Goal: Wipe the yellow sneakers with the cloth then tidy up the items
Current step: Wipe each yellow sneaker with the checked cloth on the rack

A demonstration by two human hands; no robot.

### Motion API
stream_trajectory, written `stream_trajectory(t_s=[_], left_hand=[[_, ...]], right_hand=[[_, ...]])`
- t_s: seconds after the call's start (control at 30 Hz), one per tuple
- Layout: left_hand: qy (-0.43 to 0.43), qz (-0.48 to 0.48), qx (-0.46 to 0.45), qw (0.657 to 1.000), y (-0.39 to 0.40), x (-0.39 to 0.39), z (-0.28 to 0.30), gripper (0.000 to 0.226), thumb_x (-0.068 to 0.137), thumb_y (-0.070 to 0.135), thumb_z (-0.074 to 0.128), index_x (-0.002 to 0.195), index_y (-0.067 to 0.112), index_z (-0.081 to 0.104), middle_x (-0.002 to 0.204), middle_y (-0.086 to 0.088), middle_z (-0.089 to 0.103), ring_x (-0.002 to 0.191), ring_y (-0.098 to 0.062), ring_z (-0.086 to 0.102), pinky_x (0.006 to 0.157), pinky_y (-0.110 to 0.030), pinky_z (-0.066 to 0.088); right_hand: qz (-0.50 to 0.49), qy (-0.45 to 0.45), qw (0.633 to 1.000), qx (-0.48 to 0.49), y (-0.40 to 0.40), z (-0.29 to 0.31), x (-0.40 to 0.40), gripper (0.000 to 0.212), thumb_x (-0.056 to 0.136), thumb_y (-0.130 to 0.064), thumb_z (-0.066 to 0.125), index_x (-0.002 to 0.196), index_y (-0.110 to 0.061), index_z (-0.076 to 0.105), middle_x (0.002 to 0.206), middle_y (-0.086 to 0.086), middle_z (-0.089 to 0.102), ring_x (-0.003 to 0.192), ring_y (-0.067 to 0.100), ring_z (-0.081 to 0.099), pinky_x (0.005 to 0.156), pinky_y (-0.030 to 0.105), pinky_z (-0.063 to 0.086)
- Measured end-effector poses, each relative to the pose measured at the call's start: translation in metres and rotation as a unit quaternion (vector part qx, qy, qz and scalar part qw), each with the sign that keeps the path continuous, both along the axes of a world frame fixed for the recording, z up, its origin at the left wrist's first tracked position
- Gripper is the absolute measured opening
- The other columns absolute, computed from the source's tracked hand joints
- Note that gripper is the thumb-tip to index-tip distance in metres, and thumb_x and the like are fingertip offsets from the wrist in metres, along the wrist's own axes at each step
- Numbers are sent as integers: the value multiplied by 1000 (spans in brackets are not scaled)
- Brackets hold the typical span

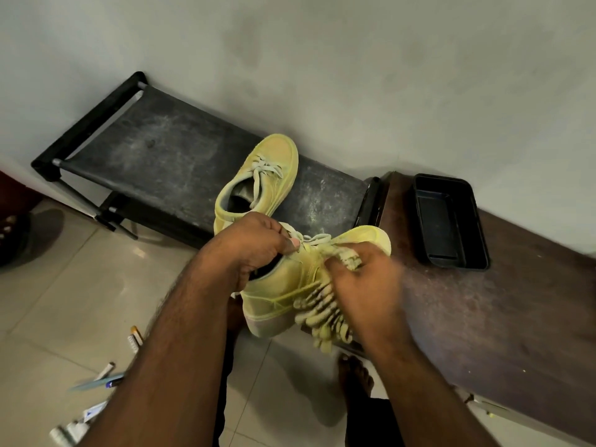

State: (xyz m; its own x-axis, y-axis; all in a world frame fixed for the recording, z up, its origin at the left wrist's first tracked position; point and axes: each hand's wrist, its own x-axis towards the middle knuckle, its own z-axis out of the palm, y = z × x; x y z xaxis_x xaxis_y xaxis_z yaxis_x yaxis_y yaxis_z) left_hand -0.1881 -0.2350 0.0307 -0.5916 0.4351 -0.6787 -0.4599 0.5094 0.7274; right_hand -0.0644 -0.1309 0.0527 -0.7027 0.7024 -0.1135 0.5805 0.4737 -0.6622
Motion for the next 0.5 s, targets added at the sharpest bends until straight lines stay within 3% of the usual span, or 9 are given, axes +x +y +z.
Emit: stream_trajectory(t_s=[0.07, 0.13, 0.23, 0.3, 0.33, 0.4, 0.5], left_hand=[[-6, 11, 2, 1000, 0, -1, 0, 13, 82, 2, 71, 71, 3, 65, 57, -7, 56, 46, -13, 48, 56, -24, 42], [-3, 22, 7, 1000, 0, -2, -1, 12, 81, 3, 73, 70, 2, 66, 60, -9, 59, 53, -16, 52, 62, -27, 47], [4, 11, 10, 1000, 0, 0, 0, 9, 80, 5, 74, 75, 2, 67, 64, -10, 56, 61, -19, 49, 69, -32, 45], [8, 7, 12, 1000, 1, 1, 0, 7, 81, 4, 72, 79, 0, 67, 63, -9, 54, 59, -18, 46, 66, -29, 43], [15, 11, 10, 1000, 1, 0, -1, 7, 82, 4, 72, 81, -3, 68, 64, -10, 55, 58, -18, 47, 65, -28, 43], [29, 25, 7, 999, 1, -2, -3, 13, 84, 4, 70, 84, -9, 68, 67, -11, 59, 60, -19, 49, 67, -28, 45], [39, 27, 6, 999, 2, -3, -4, 12, 86, 6, 69, 75, 1, 70, 62, -6, 63, 62, -18, 52, 70, -30, 47]], right_hand=[[49, 17, 998, -43, -12, -3, 0, 18, 81, -17, 69, 97, -17, 74, 90, -10, 66, 85, 7, 61, 78, 20, 47], [10, 17, 996, -89, -3, 0, -2, 18, 82, -19, 70, 99, -17, 73, 93, -10, 68, 86, 6, 62, 82, 23, 50], [-38, -7, 999, 10, 16, -1, 3, 24, 86, -24, 66, 108, -15, 69, 104, -3, 66, 90, 9, 59, 83, 25, 48], [62, -18, 996, 61, 7, 2, 2, 23, 85, -19, 65, 108, -16, 70, 102, -3, 63, 87, 9, 57, 78, 24, 47], [123, -10, 991, 42, 0, -1, 2, 22, 83, -14, 66, 105, -15, 71, 98, -3, 63, 86, 9, 57, 78, 25, 47], [163, 19, 982, -99, 0, 0, 4, 18, 79, -8, 71, 95, -14, 74, 92, -3, 67, 87, 9, 62, 81, 25, 49], [56, 115, 924, -360, 27, 15, 12, 13, 73, -6, 72, 84, -13, 75, 87, 6, 73, 85, 22, 70, 77, 35, 54]])
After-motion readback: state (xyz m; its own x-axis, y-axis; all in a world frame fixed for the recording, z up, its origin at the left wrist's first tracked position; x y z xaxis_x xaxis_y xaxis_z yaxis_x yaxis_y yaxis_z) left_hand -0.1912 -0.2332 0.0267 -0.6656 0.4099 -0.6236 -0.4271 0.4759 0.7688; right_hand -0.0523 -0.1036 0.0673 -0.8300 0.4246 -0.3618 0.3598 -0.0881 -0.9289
